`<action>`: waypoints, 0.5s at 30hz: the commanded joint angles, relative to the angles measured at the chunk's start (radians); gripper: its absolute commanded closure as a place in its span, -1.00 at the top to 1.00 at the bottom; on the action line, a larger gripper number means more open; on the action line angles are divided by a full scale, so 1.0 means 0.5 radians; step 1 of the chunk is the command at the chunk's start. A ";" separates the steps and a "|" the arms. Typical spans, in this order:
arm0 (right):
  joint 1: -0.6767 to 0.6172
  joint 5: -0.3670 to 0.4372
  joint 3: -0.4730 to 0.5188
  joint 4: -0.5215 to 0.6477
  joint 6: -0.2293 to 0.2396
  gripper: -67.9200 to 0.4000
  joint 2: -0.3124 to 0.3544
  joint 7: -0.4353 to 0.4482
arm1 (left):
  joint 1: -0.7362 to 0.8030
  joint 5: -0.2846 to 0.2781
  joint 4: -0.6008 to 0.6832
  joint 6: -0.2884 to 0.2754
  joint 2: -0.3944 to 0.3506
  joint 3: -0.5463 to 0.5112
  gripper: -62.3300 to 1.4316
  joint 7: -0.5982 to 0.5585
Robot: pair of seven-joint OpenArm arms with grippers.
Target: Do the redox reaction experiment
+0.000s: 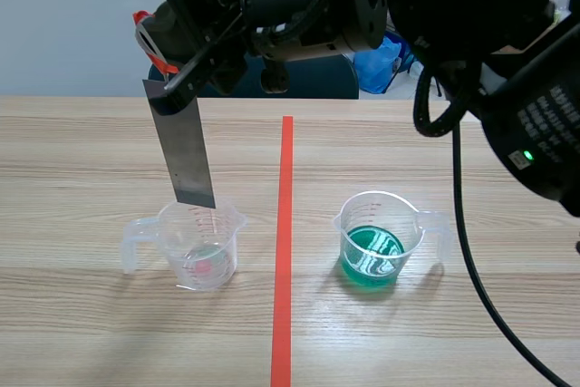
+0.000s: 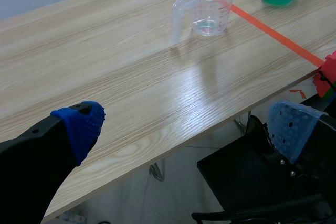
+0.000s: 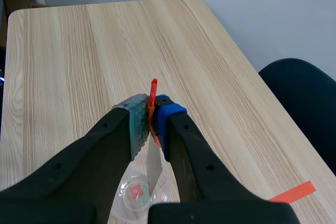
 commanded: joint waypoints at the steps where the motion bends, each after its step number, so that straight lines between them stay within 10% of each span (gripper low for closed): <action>1: 0.040 0.016 0.010 0.028 0.002 -0.97 0.010 0.032 | 0.002 -0.007 0.021 -0.005 0.010 -0.008 1.00 -0.037; 15: 0.035 0.015 -0.034 -0.218 0.033 -0.97 0.008 0.238 | 0.002 -0.007 0.021 -0.005 0.011 -0.008 1.00 -0.037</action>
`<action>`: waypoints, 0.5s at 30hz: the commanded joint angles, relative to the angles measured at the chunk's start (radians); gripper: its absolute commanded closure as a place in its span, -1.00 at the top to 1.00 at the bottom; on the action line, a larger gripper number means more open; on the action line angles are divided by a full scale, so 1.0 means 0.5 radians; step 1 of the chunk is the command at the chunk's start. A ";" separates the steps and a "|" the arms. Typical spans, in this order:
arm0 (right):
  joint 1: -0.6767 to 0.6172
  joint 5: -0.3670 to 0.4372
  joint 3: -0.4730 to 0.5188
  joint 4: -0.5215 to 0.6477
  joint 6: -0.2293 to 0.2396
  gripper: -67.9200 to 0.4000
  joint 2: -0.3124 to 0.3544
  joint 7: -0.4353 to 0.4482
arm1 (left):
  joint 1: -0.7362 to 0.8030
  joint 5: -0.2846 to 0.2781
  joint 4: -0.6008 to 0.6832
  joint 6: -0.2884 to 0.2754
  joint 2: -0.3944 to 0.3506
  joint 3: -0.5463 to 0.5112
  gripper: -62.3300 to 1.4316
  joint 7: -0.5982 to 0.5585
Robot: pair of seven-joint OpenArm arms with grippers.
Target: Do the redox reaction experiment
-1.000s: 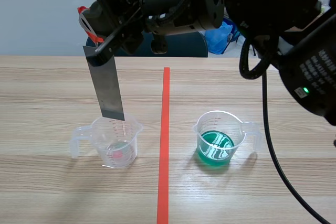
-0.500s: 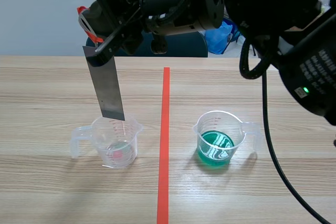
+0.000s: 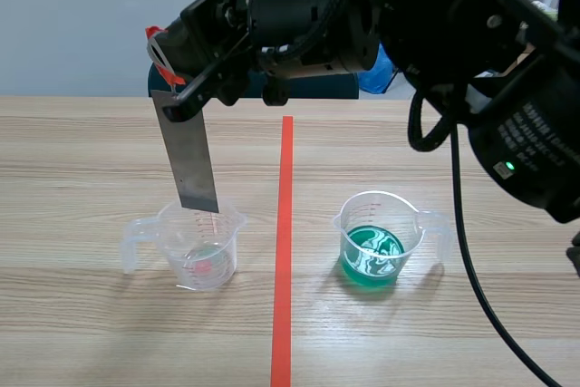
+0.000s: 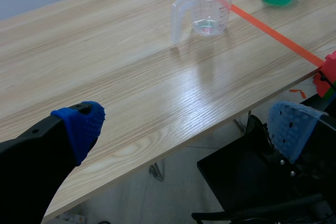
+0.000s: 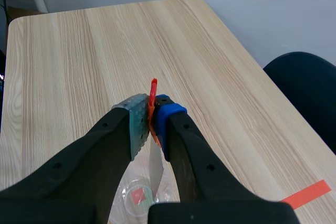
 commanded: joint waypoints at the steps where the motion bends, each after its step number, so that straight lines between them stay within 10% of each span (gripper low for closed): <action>1: 0.036 0.016 -0.036 -0.024 -0.005 -0.97 0.008 0.045 | 0.002 -0.007 0.021 -0.005 0.011 -0.008 1.00 -0.037; 15: 0.035 -0.225 -0.281 -0.322 0.008 -0.97 0.007 0.395 | 0.002 -0.021 0.021 -0.005 0.010 -0.008 1.00 -0.037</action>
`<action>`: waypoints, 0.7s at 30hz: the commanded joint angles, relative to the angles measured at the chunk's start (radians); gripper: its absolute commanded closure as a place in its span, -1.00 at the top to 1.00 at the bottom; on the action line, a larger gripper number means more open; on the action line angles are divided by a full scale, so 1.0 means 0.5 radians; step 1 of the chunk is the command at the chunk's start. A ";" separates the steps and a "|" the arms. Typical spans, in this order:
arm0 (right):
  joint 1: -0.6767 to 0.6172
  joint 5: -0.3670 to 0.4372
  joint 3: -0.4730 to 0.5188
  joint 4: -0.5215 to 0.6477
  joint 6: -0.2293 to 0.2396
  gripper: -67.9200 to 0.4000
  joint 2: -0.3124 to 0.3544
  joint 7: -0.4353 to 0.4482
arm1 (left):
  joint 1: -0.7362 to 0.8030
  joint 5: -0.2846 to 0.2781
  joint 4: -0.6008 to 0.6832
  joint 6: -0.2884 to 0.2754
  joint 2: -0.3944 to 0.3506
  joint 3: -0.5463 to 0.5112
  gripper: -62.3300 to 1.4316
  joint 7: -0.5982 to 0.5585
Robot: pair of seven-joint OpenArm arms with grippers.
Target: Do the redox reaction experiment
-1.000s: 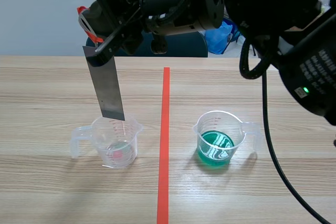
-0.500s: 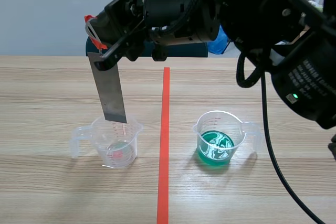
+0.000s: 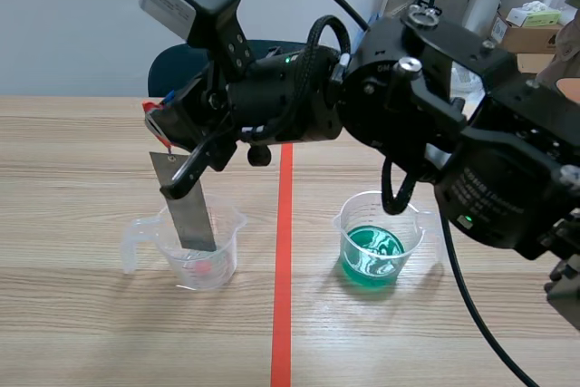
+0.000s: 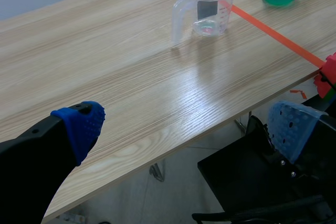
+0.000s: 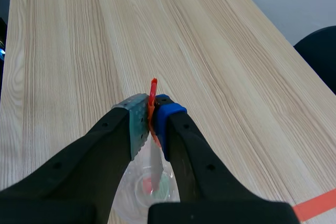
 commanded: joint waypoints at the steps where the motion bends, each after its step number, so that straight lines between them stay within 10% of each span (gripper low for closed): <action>1: 0.035 -0.027 -0.004 -0.009 0.001 -0.97 0.003 0.064 | 0.002 -0.014 0.021 -0.005 0.010 -0.008 1.00 -0.037; 21: -0.050 -0.503 -0.046 -0.059 0.076 -0.97 -0.001 0.257 | 0.002 -0.013 0.021 -0.005 0.011 -0.008 1.00 -0.037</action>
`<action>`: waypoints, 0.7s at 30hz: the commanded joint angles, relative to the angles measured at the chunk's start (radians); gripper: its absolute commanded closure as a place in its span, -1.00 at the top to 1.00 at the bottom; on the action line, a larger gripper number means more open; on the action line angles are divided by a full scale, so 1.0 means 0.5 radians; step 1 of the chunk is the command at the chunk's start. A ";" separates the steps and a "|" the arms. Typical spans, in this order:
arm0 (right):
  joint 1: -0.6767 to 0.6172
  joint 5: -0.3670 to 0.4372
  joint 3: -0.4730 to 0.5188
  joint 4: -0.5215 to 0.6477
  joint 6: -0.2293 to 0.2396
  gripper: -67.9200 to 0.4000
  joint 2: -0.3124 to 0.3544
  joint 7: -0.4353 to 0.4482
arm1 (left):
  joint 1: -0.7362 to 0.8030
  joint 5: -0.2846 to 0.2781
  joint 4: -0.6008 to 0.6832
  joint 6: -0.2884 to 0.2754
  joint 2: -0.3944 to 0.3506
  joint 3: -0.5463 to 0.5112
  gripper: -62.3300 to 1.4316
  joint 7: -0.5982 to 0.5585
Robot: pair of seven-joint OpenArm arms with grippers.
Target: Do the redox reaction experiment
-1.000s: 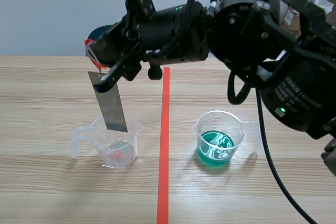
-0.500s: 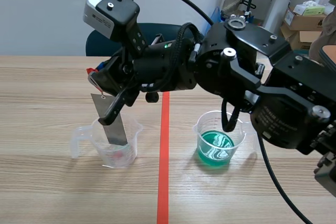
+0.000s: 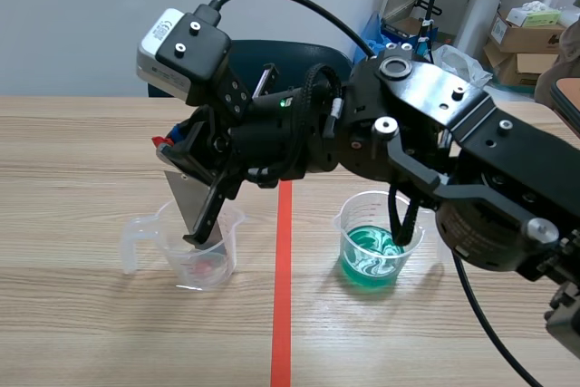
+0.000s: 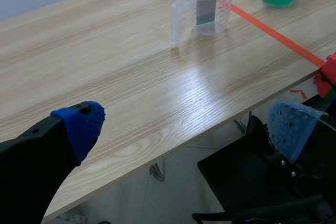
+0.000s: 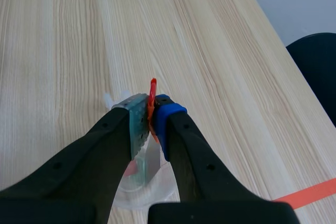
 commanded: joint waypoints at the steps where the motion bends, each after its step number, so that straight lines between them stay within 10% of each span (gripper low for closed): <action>1: 0.023 0.012 0.005 0.024 -0.008 -0.97 0.001 0.001 | 0.002 -0.013 0.021 -0.005 0.011 -0.008 1.00 -0.037; 21: 0.024 -0.063 0.005 0.024 0.037 -0.89 0.002 -0.018 | 0.002 -0.014 0.021 -0.005 0.010 -0.008 1.00 -0.037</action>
